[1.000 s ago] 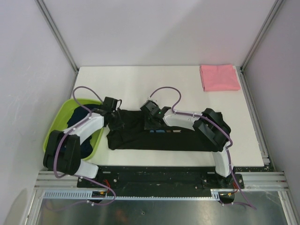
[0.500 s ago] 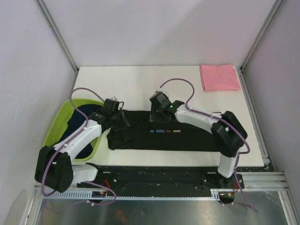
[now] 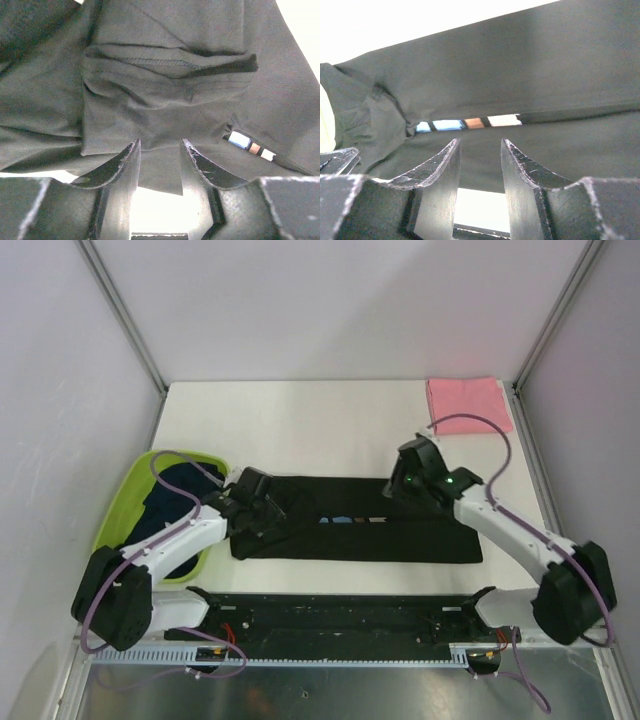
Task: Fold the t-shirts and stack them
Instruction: Rotate the tshirt 75 degrees
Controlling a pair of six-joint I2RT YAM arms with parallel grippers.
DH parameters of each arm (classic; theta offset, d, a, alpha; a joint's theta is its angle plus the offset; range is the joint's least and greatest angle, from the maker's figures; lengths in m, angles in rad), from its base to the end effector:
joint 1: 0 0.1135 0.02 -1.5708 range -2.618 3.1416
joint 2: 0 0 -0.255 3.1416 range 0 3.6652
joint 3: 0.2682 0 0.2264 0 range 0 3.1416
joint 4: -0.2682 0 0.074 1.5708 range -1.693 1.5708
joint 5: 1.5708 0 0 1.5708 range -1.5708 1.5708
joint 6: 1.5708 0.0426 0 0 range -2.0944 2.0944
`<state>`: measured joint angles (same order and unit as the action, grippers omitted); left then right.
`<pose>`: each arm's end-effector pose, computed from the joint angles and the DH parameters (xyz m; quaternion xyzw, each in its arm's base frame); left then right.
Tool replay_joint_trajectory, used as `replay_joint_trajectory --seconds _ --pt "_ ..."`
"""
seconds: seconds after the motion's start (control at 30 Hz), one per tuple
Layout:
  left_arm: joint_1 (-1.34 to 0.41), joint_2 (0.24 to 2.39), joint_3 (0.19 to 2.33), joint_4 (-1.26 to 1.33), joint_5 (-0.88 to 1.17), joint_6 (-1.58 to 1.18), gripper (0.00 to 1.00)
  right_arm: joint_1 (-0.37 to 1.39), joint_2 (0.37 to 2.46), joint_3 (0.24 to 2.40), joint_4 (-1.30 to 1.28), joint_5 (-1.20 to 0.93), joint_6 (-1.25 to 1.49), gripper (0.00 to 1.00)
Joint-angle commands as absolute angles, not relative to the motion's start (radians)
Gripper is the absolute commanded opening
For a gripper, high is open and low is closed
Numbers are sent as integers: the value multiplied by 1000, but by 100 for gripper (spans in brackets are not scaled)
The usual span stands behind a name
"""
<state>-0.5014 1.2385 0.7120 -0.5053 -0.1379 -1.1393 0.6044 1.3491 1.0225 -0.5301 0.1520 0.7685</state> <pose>0.1917 -0.0984 0.1970 -0.3189 0.9074 -0.1490 0.2297 0.2225 0.1458 0.2613 0.1030 0.9289 0.1659 0.3147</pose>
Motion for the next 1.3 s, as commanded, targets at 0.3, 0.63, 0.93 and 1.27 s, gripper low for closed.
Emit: replay_joint_trajectory --seconds 0.3,0.63,0.93,1.27 --pt "-610 1298 789 -606 -318 -1467 50 405 989 770 -602 115 767 44" --pt "-617 1266 792 -768 -406 -1589 60 310 927 692 -585 24 737 44" --pt "-603 1226 723 -840 -419 -1653 63 269 879 658 -587 -26 727 44" --pt "-597 1286 717 -841 -419 -1676 65 261 870 634 -584 -38 726 45"
